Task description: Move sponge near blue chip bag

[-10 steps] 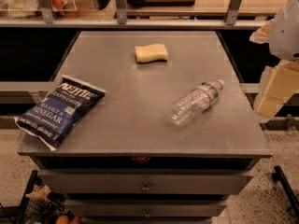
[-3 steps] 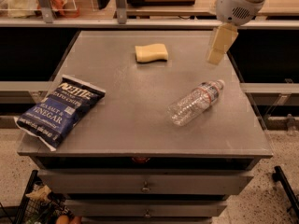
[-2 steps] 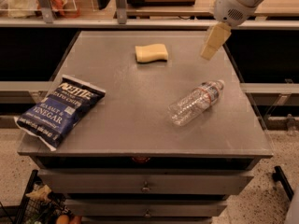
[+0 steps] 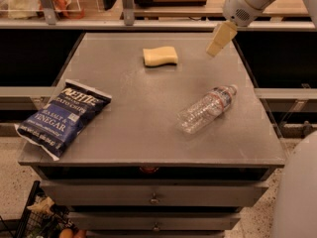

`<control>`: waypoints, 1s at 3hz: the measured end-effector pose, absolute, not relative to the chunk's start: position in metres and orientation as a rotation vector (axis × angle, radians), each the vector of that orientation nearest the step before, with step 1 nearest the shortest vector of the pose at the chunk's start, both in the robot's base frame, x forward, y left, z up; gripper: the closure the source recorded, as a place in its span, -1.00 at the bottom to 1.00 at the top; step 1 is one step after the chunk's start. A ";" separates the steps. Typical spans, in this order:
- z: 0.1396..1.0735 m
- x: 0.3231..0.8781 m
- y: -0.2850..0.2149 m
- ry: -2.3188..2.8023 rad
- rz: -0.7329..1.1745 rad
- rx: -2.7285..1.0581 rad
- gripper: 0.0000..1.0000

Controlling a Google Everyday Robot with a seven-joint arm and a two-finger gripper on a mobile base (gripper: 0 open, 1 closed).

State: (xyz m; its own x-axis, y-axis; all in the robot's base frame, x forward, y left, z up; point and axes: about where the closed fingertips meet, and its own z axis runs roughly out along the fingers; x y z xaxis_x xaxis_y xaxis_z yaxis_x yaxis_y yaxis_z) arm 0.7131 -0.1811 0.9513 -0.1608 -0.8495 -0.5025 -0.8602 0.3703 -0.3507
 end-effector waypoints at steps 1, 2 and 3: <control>0.941 0.723 -0.178 2.005 0.050 -1.422 -1.00; 0.920 0.745 -0.166 2.006 0.121 -1.366 -1.00; 0.895 0.763 -0.151 2.036 0.171 -1.366 -1.00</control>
Offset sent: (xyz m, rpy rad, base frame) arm 0.0650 0.0231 -0.0533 0.1990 0.0281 -0.0657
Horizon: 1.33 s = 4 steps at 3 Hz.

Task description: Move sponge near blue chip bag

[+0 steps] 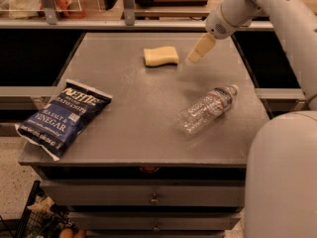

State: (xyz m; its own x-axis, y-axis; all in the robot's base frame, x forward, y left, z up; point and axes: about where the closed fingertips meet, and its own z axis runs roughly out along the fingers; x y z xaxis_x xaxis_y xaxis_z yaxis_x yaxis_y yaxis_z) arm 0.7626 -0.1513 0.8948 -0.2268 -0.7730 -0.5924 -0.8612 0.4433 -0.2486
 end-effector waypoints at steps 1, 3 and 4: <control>0.875 0.777 -0.137 2.057 0.212 -1.374 -1.00; 0.849 0.791 -0.115 2.055 0.311 -1.381 -1.00; 0.842 0.797 -0.113 2.061 0.337 -1.363 -1.00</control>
Offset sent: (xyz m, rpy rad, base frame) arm 0.0373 0.0381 -0.0414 0.0646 0.0956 0.0570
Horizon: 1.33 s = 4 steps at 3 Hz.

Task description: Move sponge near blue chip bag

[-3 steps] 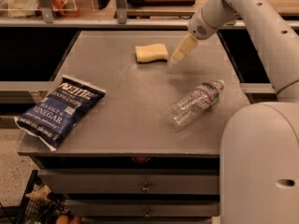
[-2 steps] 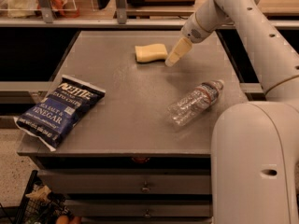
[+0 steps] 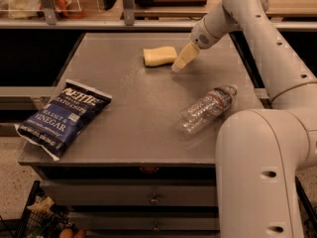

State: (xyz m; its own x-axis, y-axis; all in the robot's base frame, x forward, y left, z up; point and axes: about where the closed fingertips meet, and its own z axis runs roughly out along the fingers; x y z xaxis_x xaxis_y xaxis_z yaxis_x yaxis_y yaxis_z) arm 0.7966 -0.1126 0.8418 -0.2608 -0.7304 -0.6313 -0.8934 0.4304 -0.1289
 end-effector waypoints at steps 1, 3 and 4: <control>0.836 0.801 -0.110 2.070 0.359 -1.350 -1.00; 0.841 0.808 -0.086 2.044 0.419 -1.338 -1.00; 0.840 0.807 -0.069 2.029 0.475 -1.343 -1.00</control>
Offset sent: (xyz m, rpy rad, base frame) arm 0.0237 0.0097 0.0070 0.0550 0.0194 -0.0201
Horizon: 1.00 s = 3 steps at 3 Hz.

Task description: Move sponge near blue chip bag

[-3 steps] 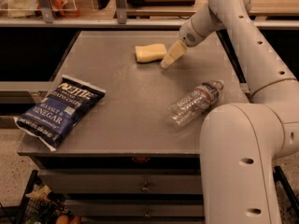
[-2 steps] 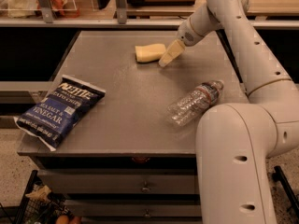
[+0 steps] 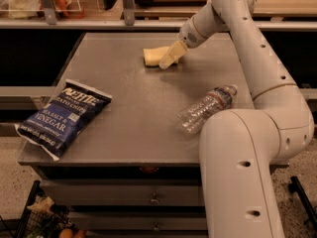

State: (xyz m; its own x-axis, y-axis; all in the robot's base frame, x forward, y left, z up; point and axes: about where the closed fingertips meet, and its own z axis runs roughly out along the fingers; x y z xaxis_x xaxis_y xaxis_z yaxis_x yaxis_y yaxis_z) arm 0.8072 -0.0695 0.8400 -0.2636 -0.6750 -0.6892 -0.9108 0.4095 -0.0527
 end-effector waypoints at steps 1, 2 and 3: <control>0.834 0.805 -0.059 2.035 0.534 -1.335 -0.63; 0.830 0.802 -0.054 2.045 0.573 -1.325 -0.16; 0.840 0.800 -0.057 2.051 0.548 -1.332 0.30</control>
Offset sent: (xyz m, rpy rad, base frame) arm -0.0071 0.0135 -0.0044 0.0716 0.0836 0.0051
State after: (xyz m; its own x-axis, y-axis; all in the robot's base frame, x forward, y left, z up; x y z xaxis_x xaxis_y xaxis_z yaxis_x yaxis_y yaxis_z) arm 0.8002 -0.0573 0.8400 -0.2949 -0.6550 -0.6957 -0.9147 0.4041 0.0073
